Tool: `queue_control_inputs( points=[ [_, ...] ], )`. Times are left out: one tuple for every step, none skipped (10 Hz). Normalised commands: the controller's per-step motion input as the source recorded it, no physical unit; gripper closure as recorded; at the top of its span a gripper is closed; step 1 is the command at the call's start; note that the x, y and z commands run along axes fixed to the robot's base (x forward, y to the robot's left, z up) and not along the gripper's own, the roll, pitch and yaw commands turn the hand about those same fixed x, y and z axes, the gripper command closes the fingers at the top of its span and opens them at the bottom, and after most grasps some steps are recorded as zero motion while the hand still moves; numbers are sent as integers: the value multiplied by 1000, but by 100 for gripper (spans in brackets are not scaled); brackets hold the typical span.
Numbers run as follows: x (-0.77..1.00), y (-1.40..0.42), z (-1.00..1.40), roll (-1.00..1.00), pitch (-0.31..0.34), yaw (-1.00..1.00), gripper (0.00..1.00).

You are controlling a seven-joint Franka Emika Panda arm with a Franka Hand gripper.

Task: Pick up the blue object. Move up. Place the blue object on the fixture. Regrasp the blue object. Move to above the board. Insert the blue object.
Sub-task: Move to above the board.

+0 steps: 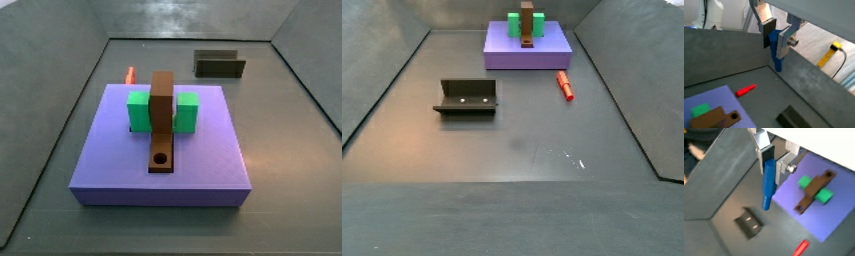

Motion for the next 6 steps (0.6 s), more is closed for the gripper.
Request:
queue_control_inputs(
  points=[
    [-182, -192, 32, -1000, 174, -186, 100],
    [-138, -129, 48, -1000, 174, -175, 100],
    [-95, -31, 9, -1000, 163, -153, 100],
    [-62, 8, 10, -1000, 156, -132, 100],
    [-53, 17, 14, -907, 126, -101, 100],
    [-52, 20, -8, -670, 70, -61, 100]
  ],
)
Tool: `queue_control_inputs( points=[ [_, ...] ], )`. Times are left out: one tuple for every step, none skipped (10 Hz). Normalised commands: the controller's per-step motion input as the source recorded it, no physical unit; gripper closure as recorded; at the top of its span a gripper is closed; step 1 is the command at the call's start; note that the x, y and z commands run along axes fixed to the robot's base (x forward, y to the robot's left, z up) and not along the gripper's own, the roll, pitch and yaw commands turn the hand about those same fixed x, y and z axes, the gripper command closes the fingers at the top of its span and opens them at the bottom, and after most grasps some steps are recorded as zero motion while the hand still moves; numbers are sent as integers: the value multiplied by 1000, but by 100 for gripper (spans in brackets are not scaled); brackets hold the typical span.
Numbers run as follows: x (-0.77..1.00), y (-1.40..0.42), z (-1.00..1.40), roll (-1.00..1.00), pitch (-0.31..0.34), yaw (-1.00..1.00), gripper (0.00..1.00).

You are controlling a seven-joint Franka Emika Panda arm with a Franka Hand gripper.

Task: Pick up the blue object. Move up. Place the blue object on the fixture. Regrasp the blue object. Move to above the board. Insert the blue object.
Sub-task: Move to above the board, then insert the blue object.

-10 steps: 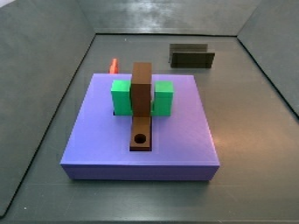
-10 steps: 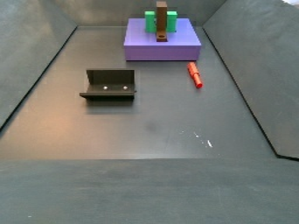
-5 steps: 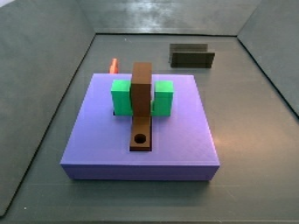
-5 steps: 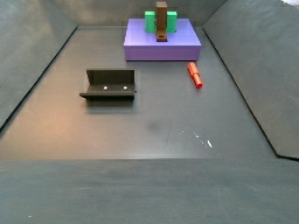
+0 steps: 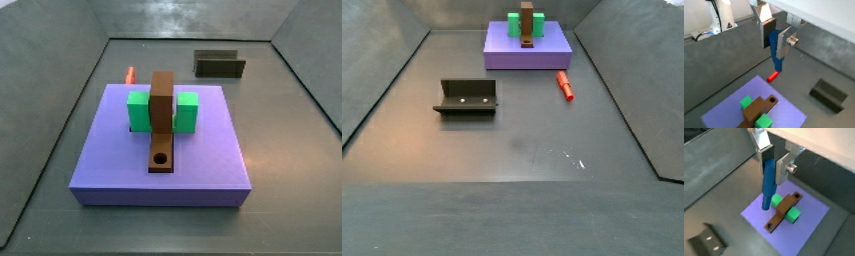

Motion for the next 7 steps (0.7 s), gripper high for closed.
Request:
queue_control_inputs(
  points=[
    [-48, 16, 5, -398, 24, -23, 100],
    [-45, 15, 4, -288, 8, -11, 100],
    [0, -334, -169, -427, 34, 20, 100],
    [0, -431, -206, -411, 31, 51, 100],
    [0, -457, -200, -414, 43, 94, 100],
    [0, -517, -186, -413, 57, 114, 100],
    [0, -529, -197, -403, 56, 109, 100]
  ],
)
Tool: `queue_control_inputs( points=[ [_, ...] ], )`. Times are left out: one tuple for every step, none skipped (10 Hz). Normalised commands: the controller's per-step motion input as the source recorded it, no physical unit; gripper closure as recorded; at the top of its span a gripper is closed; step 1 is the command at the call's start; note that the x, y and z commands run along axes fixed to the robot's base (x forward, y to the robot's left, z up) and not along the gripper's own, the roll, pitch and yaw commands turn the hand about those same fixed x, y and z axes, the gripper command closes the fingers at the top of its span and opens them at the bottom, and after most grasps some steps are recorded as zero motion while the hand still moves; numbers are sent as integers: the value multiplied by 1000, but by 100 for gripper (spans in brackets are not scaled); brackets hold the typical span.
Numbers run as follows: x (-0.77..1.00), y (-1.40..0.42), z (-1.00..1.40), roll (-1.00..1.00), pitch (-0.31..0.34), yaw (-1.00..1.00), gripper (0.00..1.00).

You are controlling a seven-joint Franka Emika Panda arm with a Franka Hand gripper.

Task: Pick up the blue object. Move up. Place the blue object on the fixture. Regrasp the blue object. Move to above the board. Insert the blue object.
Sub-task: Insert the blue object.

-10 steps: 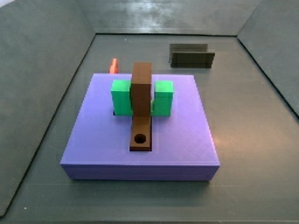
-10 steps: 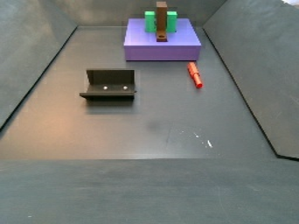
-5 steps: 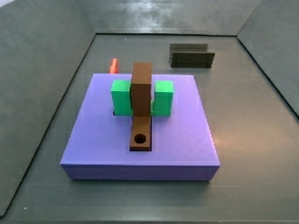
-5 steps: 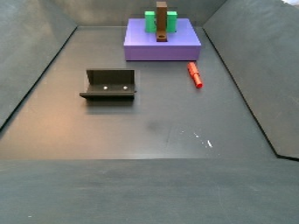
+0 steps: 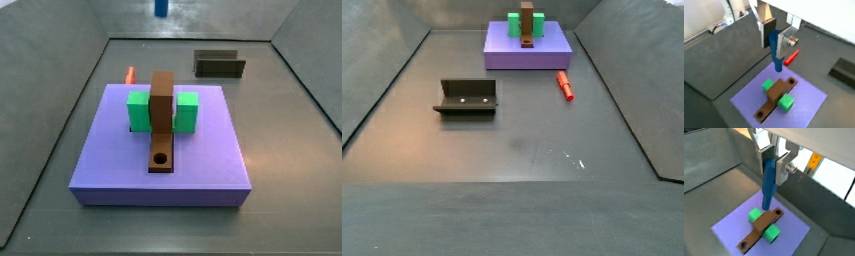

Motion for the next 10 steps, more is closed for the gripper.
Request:
queue_control_inputs(
  points=[
    [0, -480, -297, -364, 44, 123, 100],
    [0, -463, -340, -343, 36, 134, 100],
    [0, -346, -509, -136, 0, 63, 100],
    [0, -274, -569, -51, -36, 0, 100],
    [0, -214, -569, -51, -59, 0, 100],
    [0, -174, -477, -59, -71, 37, 100],
    [0, -206, -403, -26, -83, 100, 100],
    [0, -260, -406, -40, -90, 149, 100],
    [-3, -297, -437, -36, -107, 146, 100],
    [0, -314, -491, -3, -143, 94, 100]
  ],
)
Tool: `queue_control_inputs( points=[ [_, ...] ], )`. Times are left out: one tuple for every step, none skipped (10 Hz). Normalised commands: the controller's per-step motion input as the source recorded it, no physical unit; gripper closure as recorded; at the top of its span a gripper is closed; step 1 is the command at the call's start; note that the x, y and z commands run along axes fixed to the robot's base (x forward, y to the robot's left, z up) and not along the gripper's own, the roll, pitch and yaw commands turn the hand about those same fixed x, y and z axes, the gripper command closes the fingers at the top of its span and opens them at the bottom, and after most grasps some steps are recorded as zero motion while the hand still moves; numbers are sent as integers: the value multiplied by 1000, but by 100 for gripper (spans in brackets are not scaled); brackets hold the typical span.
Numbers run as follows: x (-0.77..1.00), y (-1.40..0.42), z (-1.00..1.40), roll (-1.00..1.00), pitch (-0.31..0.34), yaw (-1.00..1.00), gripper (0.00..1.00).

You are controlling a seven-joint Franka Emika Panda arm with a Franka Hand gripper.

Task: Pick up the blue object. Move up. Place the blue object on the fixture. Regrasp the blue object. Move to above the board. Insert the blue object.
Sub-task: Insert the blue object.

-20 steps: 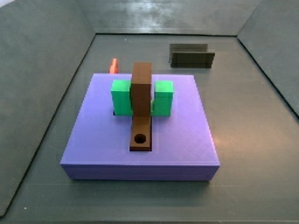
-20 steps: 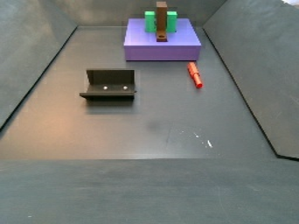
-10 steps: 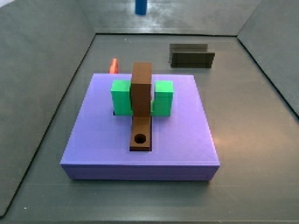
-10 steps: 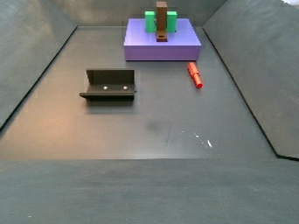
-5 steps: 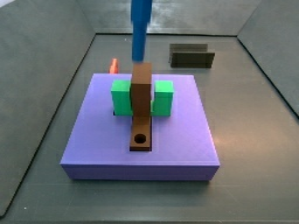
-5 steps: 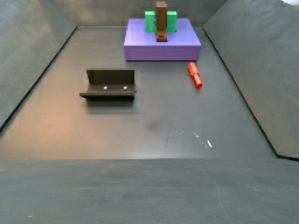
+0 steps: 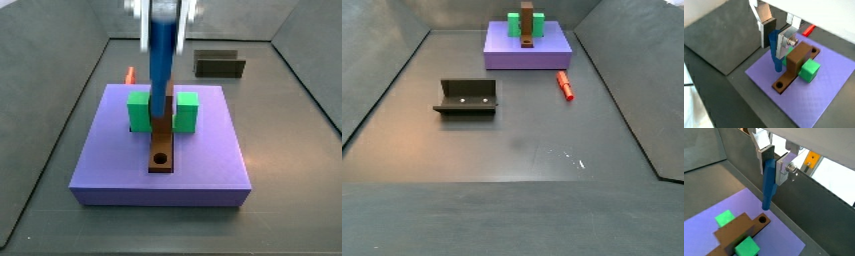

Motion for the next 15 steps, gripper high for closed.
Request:
queue_control_inputs(
  points=[
    [20, -223, -414, 196, -29, 37, 100],
    [6, -49, -460, 216, -57, 37, 100],
    [0, -37, -503, 197, -100, 37, 100],
    [0, -23, -451, 67, -101, 17, 100],
    [0, -37, -374, 0, -86, 0, 100],
    [0, -71, -303, 0, -76, 26, 100],
    [0, -40, -237, -6, -73, 9, 100],
    [31, -17, -186, -19, -59, 9, 100],
    [83, 0, -217, 0, -56, 43, 100],
    [71, 11, -209, 9, -39, 49, 100],
    [71, 23, -109, 0, -11, 91, 100],
    [0, 6, -117, 0, -20, 49, 100],
    [0, 14, -146, 7, -24, 0, 100],
    [0, 20, -163, 27, -26, 0, 100],
    [0, 0, -189, 1, -34, 9, 100]
  ],
)
